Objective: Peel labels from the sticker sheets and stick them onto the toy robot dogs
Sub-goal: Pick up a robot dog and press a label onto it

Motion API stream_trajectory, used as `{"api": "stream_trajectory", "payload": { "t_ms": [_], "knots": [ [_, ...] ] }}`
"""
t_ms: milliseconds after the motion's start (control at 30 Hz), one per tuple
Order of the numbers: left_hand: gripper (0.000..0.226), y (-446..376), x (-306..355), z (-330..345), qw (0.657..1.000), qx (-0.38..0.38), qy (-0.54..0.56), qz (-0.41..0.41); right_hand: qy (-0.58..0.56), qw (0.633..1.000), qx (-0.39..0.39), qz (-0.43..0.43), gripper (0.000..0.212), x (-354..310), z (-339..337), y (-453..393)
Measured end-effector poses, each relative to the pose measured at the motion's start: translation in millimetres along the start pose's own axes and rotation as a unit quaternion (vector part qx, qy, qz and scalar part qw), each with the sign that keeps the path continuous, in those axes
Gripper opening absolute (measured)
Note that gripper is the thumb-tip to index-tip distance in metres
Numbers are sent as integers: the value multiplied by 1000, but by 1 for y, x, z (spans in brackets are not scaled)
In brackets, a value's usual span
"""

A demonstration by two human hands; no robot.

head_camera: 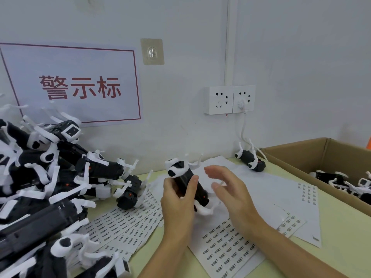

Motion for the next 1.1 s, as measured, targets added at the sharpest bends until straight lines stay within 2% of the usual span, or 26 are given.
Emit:
{"api": "stream_trajectory", "payload": {
  "t_ms": [100, 167, 200, 300, 367, 467, 633, 733, 800, 833, 933, 1000, 1100],
  "knots": [
    [16, 0, -1, -1, 1000, 1, 28, 0, 5, 998, -68, 10, 37, 1, 11, 0],
    [15, 0, 0, 0, 999, -12, 34, 8, -76, 992, -63, 78, 35, 7, 12, -3],
    [17, 1, 1, 2, 999, -25, 34, 13, -145, 979, -60, 133, 31, 13, 11, -5],
    [14, 2, 5, 8, 996, -71, -14, 51, -318, 903, -107, 269, 34, 25, 13, -3],
    [13, 4, 8, 11, 993, -89, -32, 68, -347, 881, -141, 290, 40, 26, 13, -1],
    [19, 6, 8, 11, 993, -94, -30, 69, -361, 873, -133, 298, 36, 29, 11, -2],
    [16, 1, -3, 6, 998, -61, 3, 12, -352, 888, -50, 291, 32, 31, 9, -6],
    [14, -2, -5, 2, 1000, -19, 16, -7, -255, 932, 16, 256, 21, 26, 0, -9],
    [17, -4, -4, -2, 1000, 14, 23, -6, -87, 982, 36, 166, 18, 14, -8, -9],
    [21, -4, -3, -3, 999, 25, 22, -5, -9, 995, 29, 99, 21, 5, -8, -7],
    [33, -3, 0, -5, 999, 33, 17, -1, 98, 993, -47, -41, 40, -11, 8, -1],
    [31, -2, 0, -6, 999, 25, 23, 8, 118, 990, -61, -55, 47, -10, 12, -1],
    [12, -1, 0, -1, 1000, -2, 23, 19, 31, 999, -4, 21, 31, -1, 0, -7]
  ]
}}
Point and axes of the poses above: each hand's wrist, its own y-axis away from the middle knuckle, its own z-axis out of the palm, x = y × z, the point moved 5 cm from there along -y, towards the middle knuckle, and after that the axes turned 10 degrees about y, right-handed, at the moved point
